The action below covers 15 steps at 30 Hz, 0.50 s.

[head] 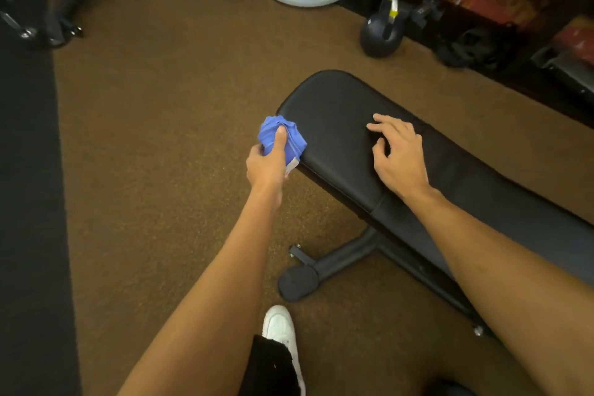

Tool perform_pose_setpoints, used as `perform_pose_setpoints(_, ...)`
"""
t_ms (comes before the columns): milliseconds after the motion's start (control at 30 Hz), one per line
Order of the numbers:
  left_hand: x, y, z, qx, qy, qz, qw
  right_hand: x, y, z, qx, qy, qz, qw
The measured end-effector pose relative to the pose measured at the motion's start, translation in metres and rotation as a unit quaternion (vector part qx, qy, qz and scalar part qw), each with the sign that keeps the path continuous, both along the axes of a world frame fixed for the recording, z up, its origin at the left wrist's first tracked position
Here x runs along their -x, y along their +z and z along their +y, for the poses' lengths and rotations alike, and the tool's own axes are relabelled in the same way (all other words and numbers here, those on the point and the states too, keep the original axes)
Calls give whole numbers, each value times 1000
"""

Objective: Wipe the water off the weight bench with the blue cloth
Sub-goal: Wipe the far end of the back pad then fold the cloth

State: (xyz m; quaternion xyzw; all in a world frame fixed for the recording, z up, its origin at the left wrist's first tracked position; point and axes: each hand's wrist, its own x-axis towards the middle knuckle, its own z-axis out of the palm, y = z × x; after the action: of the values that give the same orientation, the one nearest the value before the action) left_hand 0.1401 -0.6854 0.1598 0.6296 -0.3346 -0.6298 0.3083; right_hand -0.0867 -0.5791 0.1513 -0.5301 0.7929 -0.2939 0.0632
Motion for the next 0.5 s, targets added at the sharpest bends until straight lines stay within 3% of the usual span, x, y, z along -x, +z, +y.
perform_pose_setpoints(200,-12,22,9,-28,-3,42,999,-36,48,-15,-163,-51,-101,980)
perform_pose_setpoints(333,-18,45,23,-31,-54,50,997,-73,78,-15,-136,-62,-230,962)
perform_pose_setpoints(500,-21,76,52,-36,-99,67,992,-104,99,-1,-169,-106,-480,854)
